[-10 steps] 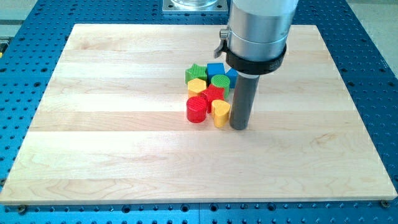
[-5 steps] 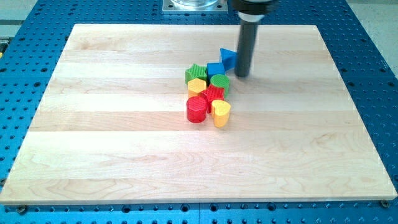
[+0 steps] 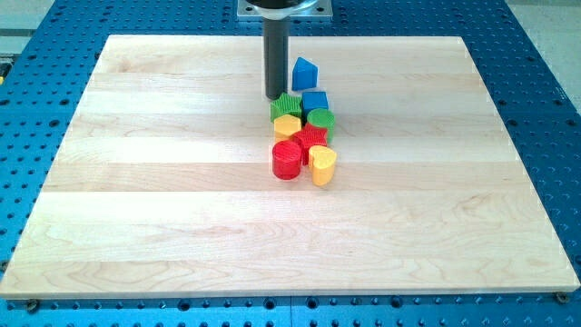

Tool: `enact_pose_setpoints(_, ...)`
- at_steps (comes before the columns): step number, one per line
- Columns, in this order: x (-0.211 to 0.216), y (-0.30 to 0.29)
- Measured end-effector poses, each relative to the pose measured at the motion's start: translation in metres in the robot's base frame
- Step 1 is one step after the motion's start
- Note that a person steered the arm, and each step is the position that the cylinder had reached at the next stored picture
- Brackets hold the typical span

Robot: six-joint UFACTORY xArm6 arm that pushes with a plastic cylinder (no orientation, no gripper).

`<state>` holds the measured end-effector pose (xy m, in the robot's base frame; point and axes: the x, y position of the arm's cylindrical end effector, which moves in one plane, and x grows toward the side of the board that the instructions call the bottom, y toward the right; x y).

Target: Place the blue blocks at the top center of the board

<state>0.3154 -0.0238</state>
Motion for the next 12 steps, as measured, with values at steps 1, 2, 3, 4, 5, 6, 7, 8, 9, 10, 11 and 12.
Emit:
enact_pose_setpoints(1, -0.011, 0.059)
enact_pose_setpoints(2, -0.016, 0.135)
enact_pose_setpoints(3, -0.049, 0.155)
enact_pose_setpoints(4, -0.039, 0.128)
enact_pose_setpoints(5, 0.035, 0.124)
enact_pose_setpoints(6, 0.070, 0.115)
enact_pose_setpoints(7, 0.117, 0.067)
enact_pose_setpoints(8, 0.079, 0.067)
enact_pose_setpoints(9, 0.034, 0.091)
enact_pose_setpoints(10, 0.041, 0.097)
enact_pose_setpoints(11, 0.052, 0.072)
enact_pose_setpoints(12, 0.012, 0.056)
